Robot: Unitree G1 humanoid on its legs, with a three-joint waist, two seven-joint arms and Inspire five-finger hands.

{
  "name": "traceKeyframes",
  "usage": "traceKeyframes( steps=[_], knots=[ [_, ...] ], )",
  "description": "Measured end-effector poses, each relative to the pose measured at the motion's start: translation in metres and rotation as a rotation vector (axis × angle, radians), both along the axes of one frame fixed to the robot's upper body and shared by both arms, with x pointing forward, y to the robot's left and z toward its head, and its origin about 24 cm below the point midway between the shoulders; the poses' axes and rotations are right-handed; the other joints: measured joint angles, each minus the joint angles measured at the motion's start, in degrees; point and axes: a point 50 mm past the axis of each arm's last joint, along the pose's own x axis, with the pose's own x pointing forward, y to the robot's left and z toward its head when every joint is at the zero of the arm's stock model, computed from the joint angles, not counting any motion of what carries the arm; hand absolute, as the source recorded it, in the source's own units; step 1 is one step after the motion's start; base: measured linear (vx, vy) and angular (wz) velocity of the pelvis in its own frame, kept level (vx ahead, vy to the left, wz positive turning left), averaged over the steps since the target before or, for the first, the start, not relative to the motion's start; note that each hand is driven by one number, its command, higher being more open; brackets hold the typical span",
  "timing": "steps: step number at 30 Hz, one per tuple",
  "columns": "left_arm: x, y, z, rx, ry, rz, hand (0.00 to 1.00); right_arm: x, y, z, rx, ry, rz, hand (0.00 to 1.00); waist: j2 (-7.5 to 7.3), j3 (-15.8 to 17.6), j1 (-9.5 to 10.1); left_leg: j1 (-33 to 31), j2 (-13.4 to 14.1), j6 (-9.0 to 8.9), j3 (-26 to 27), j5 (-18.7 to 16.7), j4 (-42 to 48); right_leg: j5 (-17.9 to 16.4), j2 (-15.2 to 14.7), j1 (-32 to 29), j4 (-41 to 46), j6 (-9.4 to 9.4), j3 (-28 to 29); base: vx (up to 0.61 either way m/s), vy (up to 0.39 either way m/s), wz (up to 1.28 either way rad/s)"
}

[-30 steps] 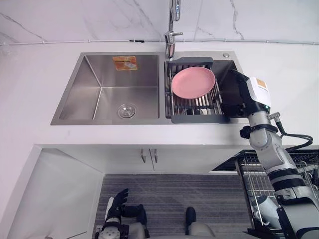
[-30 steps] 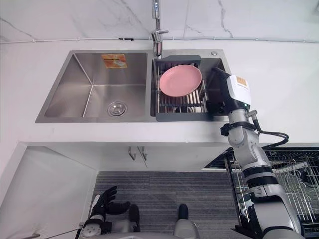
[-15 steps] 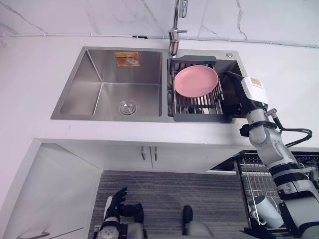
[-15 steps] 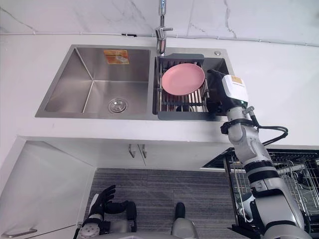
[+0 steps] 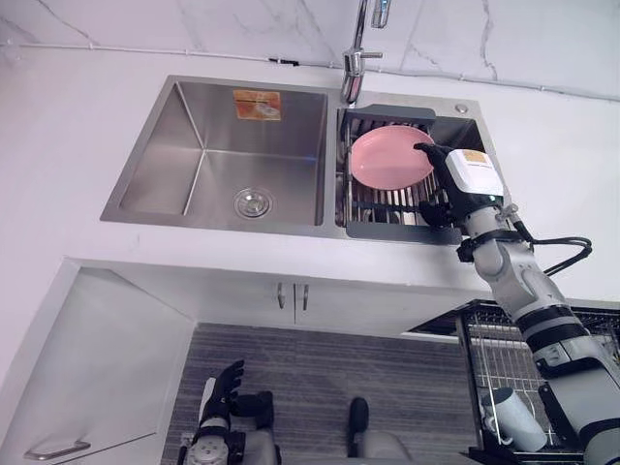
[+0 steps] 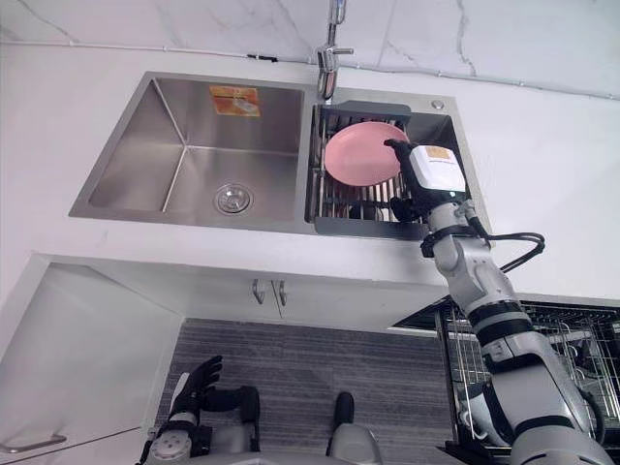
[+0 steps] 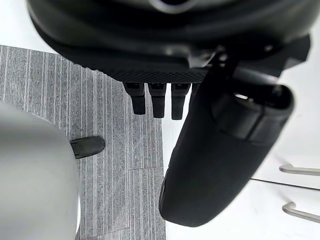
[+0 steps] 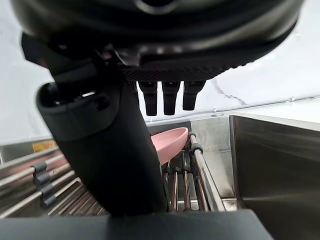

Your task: Walk over to the sink, pick up the cup, carry it to the dishwasher, place the cup inside the dishwasher, then close the dishwasher door

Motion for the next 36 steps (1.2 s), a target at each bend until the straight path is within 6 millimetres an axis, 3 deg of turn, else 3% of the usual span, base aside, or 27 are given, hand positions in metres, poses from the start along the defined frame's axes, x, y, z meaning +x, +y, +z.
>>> traceKeyframes(
  steps=[5, 8, 9, 16, 22, 31, 36],
  knots=[
    [0.008, 0.001, 0.003, -0.008, -0.026, 0.009, 0.90, 0.012, -0.002, 0.001, -0.102, 0.046, -0.027, 0.90, -0.15, 1.61, 1.38, -1.27, -0.12, 0.08, -0.41, 0.18, -0.07, -0.03, -0.08, -1.09, 0.05, -0.27, -0.31, -0.01, -0.001, 0.03],
    [0.011, 0.003, 0.004, -0.008, -0.038, 0.023, 0.90, 0.016, 0.005, 0.011, -0.129, 0.026, 0.002, 0.90, -0.34, 2.76, 0.96, -1.97, 0.00, 0.06, -0.51, 0.20, 0.61, 0.06, -0.07, -1.37, 0.26, -0.27, -0.28, 0.00, -0.001, 0.03],
    [0.013, 0.004, 0.005, -0.003, -0.039, 0.019, 0.90, 0.017, 0.004, 0.013, -0.158, 0.024, -0.001, 0.30, -0.36, 3.04, 0.89, -2.21, 0.07, 0.01, -0.51, 0.07, 1.00, 0.06, -0.06, -1.39, 0.38, -0.27, -0.28, 0.00, 0.000, 0.00],
    [0.026, 0.003, 0.010, 0.003, -0.077, 0.019, 0.90, 0.026, 0.004, 0.040, -0.182, -0.017, -0.009, 0.30, 0.83, 6.05, 1.31, -6.15, 1.27, -0.36, -0.79, -0.64, 4.59, -0.52, 0.86, -4.39, 2.15, -0.77, 0.30, -0.11, -0.012, 0.00],
    [0.028, 0.002, 0.011, 0.002, -0.081, 0.019, 0.90, 0.024, 0.008, 0.052, -0.180, -0.069, 0.002, 0.30, 1.48, 6.46, 1.20, -7.37, 2.08, -0.78, -1.38, 0.18, 4.34, -0.05, 2.10, -5.35, 1.72, -0.54, 1.50, -0.04, -0.016, 0.04],
    [0.030, -0.009, 0.012, -0.029, -0.086, 0.017, 0.90, -0.010, 0.011, 0.059, -0.052, -0.277, 0.042, 0.30, 2.48, 6.69, 1.24, -4.93, 2.70, -1.42, 0.03, -0.93, 4.70, 0.71, 2.74, -3.21, 0.96, -0.47, 2.72, 0.07, -0.014, -0.08],
    [0.026, -0.011, 0.010, -0.031, -0.067, -0.003, 0.90, -0.032, 0.015, 0.079, 0.045, -0.464, 0.061, 0.30, 2.60, 6.45, 0.94, -1.35, 2.85, -1.21, 2.79, -3.37, 5.92, 0.70, 2.68, -0.79, 1.12, -0.47, 5.29, 0.01, 0.014, -0.26]
  ],
)
